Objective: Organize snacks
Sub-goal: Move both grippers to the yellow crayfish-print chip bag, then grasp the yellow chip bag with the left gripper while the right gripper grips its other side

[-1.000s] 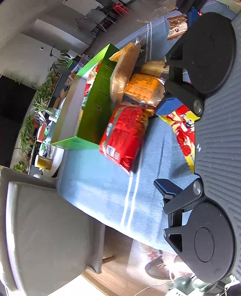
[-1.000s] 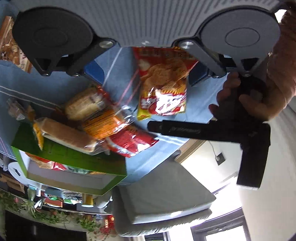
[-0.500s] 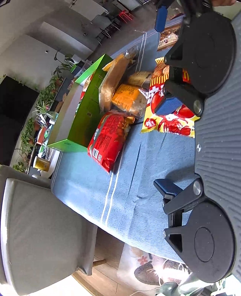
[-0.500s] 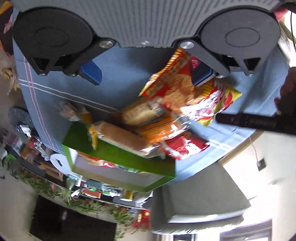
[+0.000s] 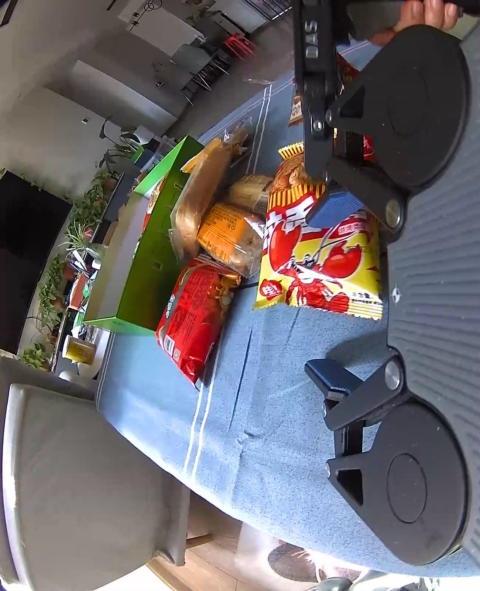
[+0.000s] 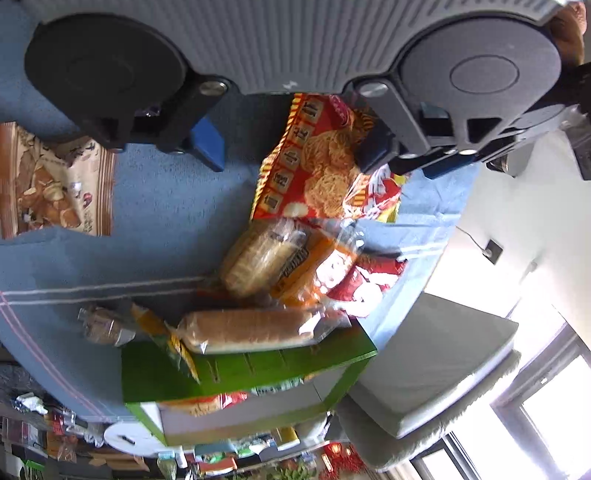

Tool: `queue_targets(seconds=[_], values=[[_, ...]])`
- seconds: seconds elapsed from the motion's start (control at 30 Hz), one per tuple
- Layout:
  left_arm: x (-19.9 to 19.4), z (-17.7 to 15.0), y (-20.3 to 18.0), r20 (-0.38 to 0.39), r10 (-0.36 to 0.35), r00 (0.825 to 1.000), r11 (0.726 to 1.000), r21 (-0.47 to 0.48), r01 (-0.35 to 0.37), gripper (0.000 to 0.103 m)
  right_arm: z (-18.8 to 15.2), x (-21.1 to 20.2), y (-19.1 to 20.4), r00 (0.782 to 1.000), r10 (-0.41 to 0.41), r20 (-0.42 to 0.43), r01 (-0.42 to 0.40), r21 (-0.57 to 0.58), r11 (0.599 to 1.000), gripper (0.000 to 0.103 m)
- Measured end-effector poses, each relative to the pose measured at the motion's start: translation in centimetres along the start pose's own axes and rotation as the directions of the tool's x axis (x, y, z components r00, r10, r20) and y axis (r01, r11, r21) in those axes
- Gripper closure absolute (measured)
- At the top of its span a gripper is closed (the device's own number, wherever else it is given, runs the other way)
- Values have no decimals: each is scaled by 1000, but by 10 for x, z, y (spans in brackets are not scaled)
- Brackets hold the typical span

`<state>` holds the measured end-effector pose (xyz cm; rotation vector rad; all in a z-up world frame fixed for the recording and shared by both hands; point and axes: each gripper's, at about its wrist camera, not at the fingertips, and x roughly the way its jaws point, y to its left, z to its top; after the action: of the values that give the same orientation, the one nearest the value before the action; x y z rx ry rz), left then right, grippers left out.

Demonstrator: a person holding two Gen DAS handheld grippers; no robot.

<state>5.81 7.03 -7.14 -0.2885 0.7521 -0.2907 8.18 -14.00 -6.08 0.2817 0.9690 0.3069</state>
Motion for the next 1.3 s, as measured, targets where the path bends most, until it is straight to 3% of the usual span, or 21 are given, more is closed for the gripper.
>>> queue_targets(seconds=[0.1,0.27,0.47,0.57,0.67,0.73,0.77,0.83,1.1,1.3], values=[[-2,-3,-1,-7,-24,1000,1000,0,24,27,0,1,-5,1000,23,-6,-23,16,1000,23],[-3,-4,-4,-12,-26,1000,1000,5,26,27,-2,-2,-3,1000,23,-9,-24,-40,999,22],[-1,-1,-1,-19,-43,999,999,-28,42,27,5,-14,-9,994,112,-7,-112,77,991,19],[1,-1,-3,-18,-64,998,998,-30,63,28,6,-14,0,998,65,3,-65,58,996,20],[3,-5,-14,-39,-103,994,994,16,104,30,4,-2,3,999,39,-30,-37,56,998,37],[3,-8,-21,-37,-82,996,995,56,84,32,2,-1,3,999,45,-15,-44,53,998,39],[2,-8,-23,-36,-81,996,994,64,83,38,1,-2,4,999,48,-11,-48,41,998,40],[-1,-8,-23,-38,-109,993,993,37,111,40,1,-8,7,999,42,4,-42,15,999,40],[-37,12,-39,82,-118,990,991,80,111,40,14,-41,18,990,79,118,-72,-64,995,40],[-39,46,-52,138,-116,984,988,120,100,40,42,-51,20,979,105,174,-89,-100,991,40]])
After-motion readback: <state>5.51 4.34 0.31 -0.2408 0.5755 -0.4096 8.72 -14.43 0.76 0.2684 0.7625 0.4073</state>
